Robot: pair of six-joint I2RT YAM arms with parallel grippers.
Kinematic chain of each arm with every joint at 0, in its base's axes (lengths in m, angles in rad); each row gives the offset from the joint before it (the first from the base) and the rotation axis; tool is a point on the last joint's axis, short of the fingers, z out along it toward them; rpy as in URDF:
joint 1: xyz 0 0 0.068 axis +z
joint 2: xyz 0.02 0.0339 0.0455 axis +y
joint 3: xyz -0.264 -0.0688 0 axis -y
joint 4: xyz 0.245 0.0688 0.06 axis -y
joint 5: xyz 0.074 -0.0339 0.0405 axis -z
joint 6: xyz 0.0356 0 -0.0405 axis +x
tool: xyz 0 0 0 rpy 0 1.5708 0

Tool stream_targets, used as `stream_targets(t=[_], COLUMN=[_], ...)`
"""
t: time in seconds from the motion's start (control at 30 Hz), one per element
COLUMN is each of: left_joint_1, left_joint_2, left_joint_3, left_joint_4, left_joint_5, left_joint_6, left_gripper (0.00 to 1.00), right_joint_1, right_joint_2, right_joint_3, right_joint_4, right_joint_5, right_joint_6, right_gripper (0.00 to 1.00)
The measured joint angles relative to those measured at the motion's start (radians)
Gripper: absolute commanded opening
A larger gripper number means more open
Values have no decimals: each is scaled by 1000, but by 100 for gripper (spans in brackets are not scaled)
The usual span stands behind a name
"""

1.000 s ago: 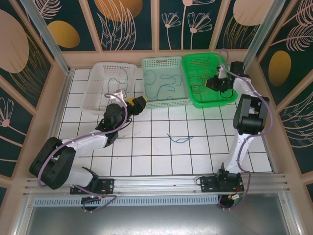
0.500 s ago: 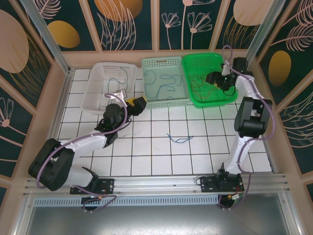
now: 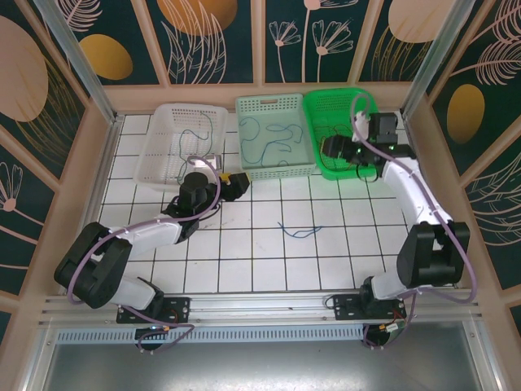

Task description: Untangle the cables

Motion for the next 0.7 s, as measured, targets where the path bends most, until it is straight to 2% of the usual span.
stream_targets(t=[0.2,0.3,0.5,0.7], left_joint_1=[0,0,0,0], left_joint_2=[0,0,0,-5], left_joint_3=[0,0,0,-8], left_joint_4=[-5,-5,-4,-4], left_joint_5=[7,7,7,7], left_joint_6=[7,7,8,8], left_gripper=[74,74,75,75], right_joint_1=[6,53,106,111], right_joint_2=[-174,-237,-274,-274], right_joint_3=[-236,-298,-461,-489], right_joint_4=[-31,-58,-101,-163], right_joint_5=[31,23,-34,-86], right_joint_6=[85,125,216,258], right_gripper=[69,65,58,54])
